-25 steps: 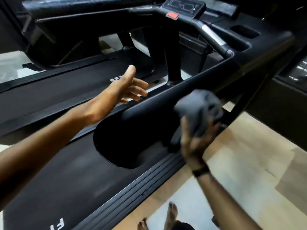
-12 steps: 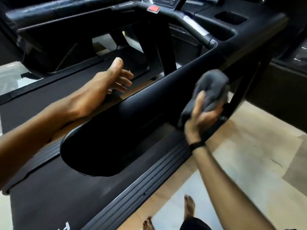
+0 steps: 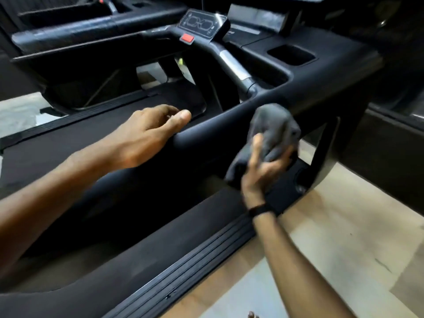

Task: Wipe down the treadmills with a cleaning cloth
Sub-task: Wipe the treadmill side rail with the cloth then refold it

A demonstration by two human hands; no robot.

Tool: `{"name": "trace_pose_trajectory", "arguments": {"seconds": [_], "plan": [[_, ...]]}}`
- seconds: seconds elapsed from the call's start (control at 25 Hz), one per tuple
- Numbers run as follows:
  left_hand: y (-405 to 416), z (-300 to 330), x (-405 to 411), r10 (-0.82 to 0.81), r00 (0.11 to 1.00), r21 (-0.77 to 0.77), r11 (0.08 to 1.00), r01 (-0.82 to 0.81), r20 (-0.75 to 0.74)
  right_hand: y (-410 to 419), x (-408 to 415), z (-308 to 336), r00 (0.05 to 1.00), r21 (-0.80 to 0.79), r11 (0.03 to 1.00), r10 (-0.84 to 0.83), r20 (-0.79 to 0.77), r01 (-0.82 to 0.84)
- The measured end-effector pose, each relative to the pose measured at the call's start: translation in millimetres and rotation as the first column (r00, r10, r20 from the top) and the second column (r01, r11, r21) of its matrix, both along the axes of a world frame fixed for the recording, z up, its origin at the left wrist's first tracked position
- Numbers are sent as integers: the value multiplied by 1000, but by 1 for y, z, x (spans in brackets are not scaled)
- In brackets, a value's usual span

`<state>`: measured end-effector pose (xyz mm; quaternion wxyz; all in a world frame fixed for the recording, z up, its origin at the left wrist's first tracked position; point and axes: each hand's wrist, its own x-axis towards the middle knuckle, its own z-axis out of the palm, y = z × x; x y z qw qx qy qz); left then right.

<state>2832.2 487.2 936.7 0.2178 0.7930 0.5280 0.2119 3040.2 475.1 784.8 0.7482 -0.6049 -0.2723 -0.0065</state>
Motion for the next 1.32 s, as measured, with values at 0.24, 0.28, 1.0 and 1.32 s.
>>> {"name": "trace_pose_trajectory", "arguments": {"seconds": [0.24, 0.28, 1.0, 1.32], "plan": [[-1, -22, 68, 274, 941, 241, 944, -224, -197, -8, 14, 0, 978, -113, 980, 177, 106, -165], [0, -26, 74, 320, 920, 283, 925, -253, -224, -35, -13, -12, 922, -110, 954, 297, 249, -278], [6, -48, 96, 371, 863, 461, 867, -190, -342, 119, 153, 118, 866, -520, 851, 206, 456, 71], [10, -49, 92, 341, 877, 459, 874, -163, -339, 86, 109, 88, 707, -403, 915, 299, 641, -22]]}}
